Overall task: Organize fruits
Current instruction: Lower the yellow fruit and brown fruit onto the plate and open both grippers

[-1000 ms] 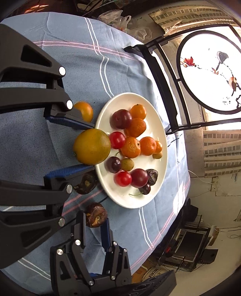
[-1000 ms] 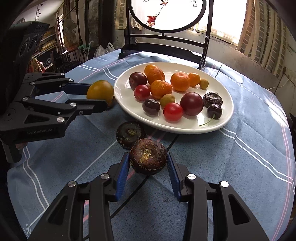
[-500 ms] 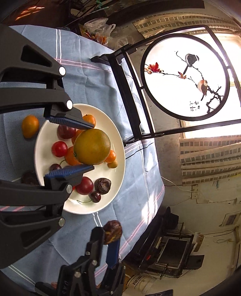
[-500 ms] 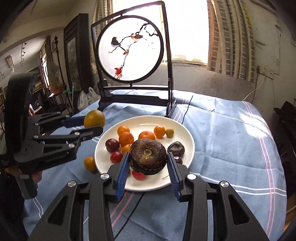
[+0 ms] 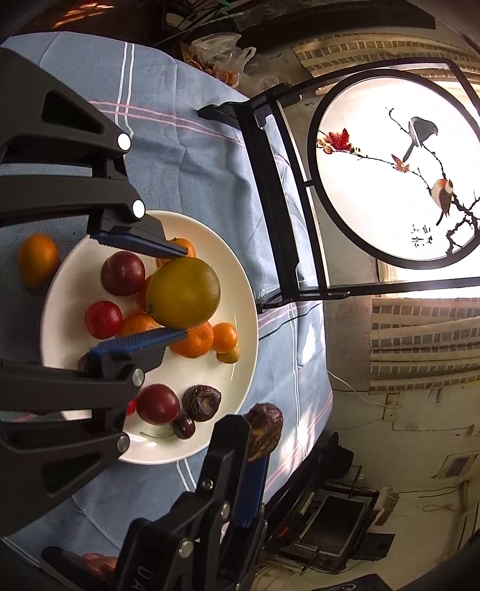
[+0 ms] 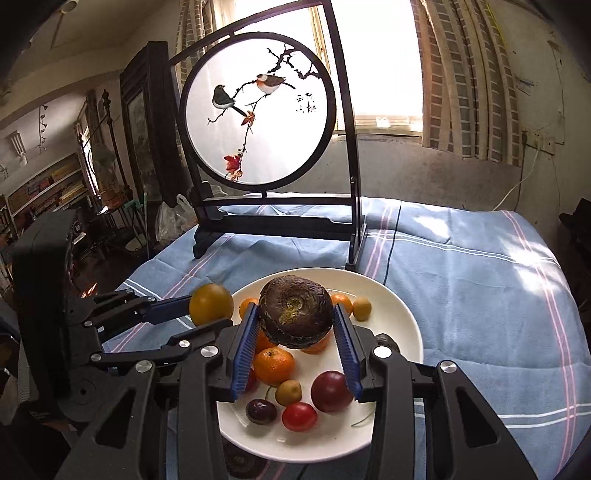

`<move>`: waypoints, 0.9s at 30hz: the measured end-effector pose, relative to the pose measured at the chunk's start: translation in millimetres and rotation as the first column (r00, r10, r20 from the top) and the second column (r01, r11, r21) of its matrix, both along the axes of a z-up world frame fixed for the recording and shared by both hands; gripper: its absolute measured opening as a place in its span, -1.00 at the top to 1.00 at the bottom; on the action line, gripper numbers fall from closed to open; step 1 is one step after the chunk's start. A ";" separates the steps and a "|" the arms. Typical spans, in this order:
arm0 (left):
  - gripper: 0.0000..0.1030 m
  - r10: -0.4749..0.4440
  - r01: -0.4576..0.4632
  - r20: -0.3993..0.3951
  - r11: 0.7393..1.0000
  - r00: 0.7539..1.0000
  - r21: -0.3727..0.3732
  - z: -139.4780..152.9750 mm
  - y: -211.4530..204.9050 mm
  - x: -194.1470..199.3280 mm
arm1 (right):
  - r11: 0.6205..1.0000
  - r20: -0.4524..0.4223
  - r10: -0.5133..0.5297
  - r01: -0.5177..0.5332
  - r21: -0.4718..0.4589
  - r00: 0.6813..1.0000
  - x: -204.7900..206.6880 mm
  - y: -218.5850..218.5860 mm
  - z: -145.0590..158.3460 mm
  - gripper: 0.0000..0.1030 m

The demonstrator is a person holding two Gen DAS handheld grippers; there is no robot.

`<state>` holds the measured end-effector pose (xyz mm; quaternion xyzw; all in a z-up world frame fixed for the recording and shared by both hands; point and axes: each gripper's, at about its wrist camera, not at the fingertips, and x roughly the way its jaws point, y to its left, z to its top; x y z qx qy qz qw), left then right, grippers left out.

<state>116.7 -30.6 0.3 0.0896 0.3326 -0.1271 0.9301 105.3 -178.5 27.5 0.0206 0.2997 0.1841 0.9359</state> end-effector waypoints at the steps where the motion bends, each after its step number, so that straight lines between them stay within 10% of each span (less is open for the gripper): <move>1: 0.27 0.004 -0.004 0.001 1.000 1.000 0.006 -1.5 0.9 1.3 | 1.000 -0.007 -0.002 0.002 0.001 1.000 1.0 0.8 -3.3 0.20; 27: -0.05 0.067 -0.067 0.043 0.998 0.997 0.008 -3.4 13.7 6.4 | 0.994 0.015 -0.098 0.098 -0.038 0.995 5.5 -2.7 -17.4 -0.28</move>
